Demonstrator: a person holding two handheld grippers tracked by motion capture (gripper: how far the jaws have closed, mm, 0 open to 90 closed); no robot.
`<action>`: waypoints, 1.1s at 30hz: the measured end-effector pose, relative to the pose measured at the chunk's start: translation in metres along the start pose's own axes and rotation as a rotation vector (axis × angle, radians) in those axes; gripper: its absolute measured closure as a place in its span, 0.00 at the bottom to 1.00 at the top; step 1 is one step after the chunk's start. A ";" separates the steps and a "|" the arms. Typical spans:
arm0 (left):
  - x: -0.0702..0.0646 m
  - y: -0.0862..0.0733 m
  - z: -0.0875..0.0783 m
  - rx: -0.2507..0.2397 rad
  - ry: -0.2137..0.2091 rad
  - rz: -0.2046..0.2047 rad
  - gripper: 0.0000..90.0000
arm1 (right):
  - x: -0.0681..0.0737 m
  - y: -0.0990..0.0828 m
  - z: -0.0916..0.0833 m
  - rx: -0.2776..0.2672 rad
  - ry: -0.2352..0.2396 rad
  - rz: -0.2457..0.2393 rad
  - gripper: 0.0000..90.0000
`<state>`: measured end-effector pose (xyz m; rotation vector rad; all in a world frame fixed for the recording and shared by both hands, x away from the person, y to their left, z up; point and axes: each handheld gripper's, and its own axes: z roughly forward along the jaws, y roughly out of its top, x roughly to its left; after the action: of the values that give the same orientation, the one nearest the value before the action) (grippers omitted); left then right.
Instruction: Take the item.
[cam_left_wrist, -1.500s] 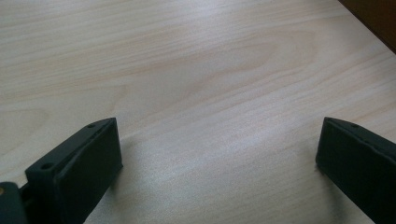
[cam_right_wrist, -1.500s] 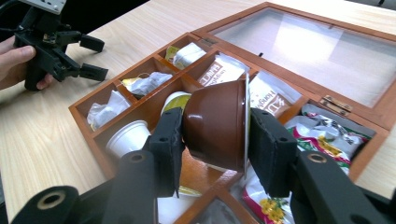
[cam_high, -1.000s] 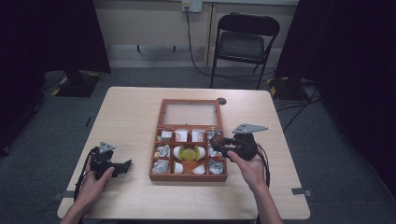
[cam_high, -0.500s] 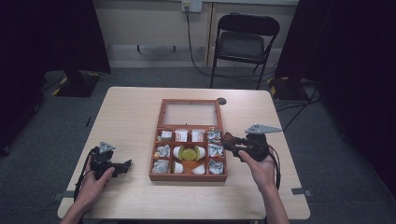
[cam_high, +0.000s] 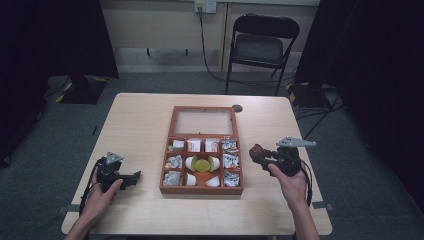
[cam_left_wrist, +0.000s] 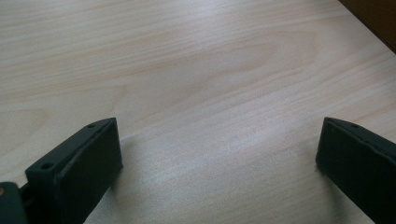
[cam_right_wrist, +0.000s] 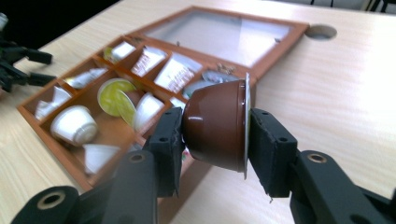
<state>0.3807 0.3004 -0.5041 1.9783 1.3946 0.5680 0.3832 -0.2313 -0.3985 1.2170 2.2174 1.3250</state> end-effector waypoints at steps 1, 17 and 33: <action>0.000 0.000 0.000 0.000 0.000 -0.001 0.00 | -0.001 -0.003 0.001 0.005 -0.006 0.004 0.63; 0.000 0.000 0.000 0.000 0.001 0.001 0.00 | -0.027 -0.028 0.016 0.076 -0.081 0.037 0.63; 0.000 0.000 0.000 0.000 0.001 0.001 0.00 | -0.042 -0.041 0.049 0.162 -0.109 0.046 0.63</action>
<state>0.3808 0.3003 -0.5041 1.9794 1.3947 0.5695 0.4165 -0.2443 -0.4660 1.3704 2.2670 1.0848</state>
